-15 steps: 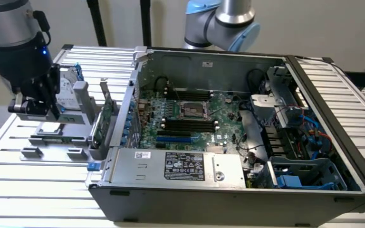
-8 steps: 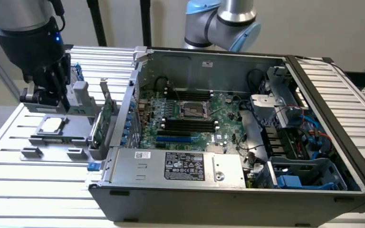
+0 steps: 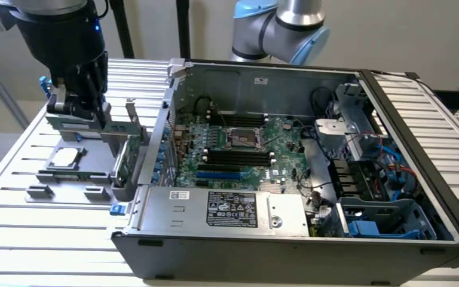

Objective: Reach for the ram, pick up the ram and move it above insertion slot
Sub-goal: 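Pick up the ram and move it above insertion slot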

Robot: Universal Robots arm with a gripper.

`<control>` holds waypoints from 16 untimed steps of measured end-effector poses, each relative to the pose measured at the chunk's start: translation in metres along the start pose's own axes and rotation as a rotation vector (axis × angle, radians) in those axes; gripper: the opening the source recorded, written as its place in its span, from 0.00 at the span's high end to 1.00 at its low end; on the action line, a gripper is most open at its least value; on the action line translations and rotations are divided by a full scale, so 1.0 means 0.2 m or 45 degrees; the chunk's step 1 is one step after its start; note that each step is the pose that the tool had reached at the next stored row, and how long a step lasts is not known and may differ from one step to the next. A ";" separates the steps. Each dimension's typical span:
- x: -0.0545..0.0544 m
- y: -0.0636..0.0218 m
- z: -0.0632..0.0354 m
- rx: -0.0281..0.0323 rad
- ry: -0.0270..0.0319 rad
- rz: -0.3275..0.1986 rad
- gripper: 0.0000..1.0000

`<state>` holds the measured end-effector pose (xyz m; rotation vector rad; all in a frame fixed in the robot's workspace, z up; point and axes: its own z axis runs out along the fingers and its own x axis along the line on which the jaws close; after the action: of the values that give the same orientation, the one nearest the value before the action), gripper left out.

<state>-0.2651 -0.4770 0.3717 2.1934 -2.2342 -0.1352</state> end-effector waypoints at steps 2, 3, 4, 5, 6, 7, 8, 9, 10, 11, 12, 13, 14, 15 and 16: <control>0.00 -0.041 -0.032 0.0000 -0.0057 0.000 0.87; 0.00 -0.061 -0.048 -0.0002 -0.0084 -0.001 0.87; -0.01 -0.082 -0.064 0.0000 -0.0114 -0.001 0.87; -0.01 -0.105 -0.081 -0.0001 -0.0146 -0.001 0.87; -0.01 -0.125 -0.096 -0.0004 -0.0176 -0.002 0.87; -0.01 -0.145 -0.110 -0.0004 -0.0207 -0.002 0.87; -0.01 -0.165 -0.122 -0.0003 -0.0247 -0.002 0.87; -0.01 -0.187 -0.127 -0.0005 -0.0344 -0.003 0.87; -0.01 -0.211 -0.131 -0.0007 -0.0450 -0.004 0.87; -0.01 -0.233 -0.134 -0.0010 -0.0524 -0.004 0.87; -0.01 -0.255 -0.135 -0.0011 -0.0572 -0.005 0.87; -0.01 -0.278 -0.137 -0.0012 -0.0600 -0.005 0.87; -0.01 -0.300 -0.138 -0.0011 -0.0620 -0.005 0.87; -0.01 -0.322 -0.140 -0.0012 -0.0632 -0.005 0.87; -0.01 -0.345 -0.141 -0.0012 -0.0640 -0.005 0.87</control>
<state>-0.1944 -0.4769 0.3953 2.2188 -2.2547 -0.1936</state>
